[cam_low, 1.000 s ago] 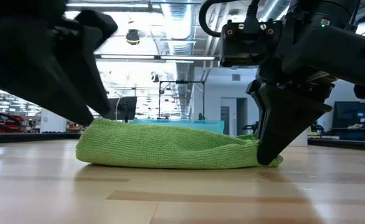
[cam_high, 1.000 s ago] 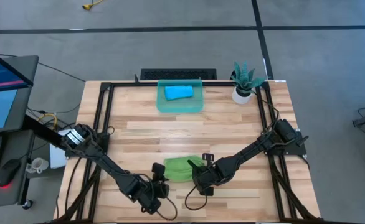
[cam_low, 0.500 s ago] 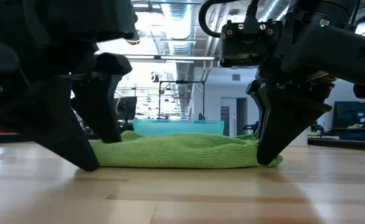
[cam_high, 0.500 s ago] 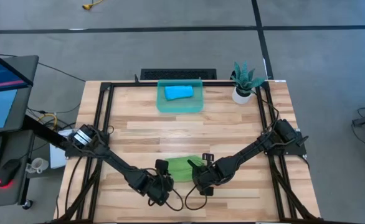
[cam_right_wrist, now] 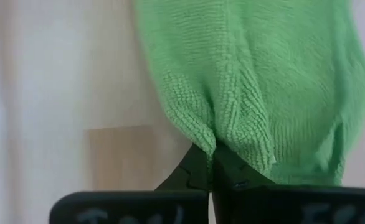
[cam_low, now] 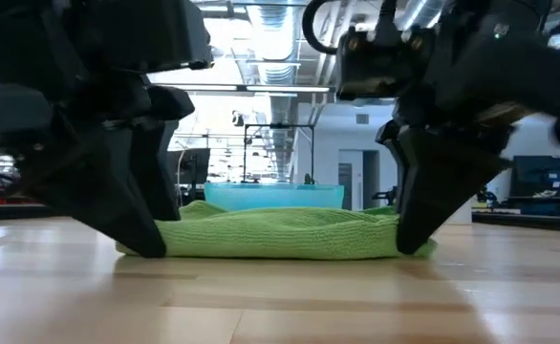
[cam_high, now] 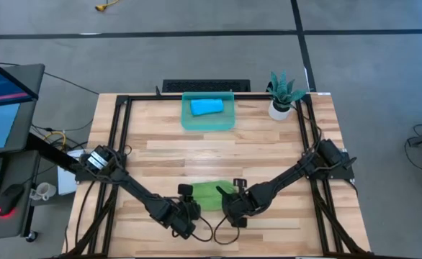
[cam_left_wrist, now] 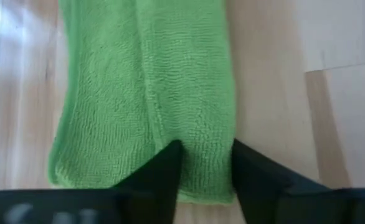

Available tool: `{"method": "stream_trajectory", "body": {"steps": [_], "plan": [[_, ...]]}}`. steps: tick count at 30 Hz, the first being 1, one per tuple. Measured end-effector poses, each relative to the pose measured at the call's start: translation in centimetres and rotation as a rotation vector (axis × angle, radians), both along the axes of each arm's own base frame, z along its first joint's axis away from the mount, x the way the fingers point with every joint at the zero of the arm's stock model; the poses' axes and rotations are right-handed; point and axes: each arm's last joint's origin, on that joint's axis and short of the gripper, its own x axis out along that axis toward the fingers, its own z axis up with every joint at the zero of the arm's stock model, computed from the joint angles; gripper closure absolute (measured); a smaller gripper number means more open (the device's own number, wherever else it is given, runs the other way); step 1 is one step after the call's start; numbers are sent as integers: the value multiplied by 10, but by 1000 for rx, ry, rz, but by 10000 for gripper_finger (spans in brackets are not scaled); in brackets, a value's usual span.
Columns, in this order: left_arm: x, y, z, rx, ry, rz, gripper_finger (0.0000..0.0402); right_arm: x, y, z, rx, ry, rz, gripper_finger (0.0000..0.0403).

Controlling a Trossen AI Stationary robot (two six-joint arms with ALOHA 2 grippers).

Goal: Roll microfiber towels into tight, uniform cylinder then place into a basket
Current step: Roll the green microfiber cloth

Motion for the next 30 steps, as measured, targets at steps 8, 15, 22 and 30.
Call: {"method": "stream_trajectory", "body": {"steps": [8, 15, 22, 30], "plan": [[5, -1, 6, -97, 56, 25, 389, 1, 18, 8, 101, -11, 56, 388], [11, -14, 31, -330, 227, 141, 395, 5, 44, 15, 319, -63, 111, 389], [21, -34, 65, -589, 325, 141, 390, 0, 70, 23, 484, -107, 197, 391], [31, -6, 58, -630, 374, 251, 387, -1, 62, 20, 454, -64, 50, 385]]}}
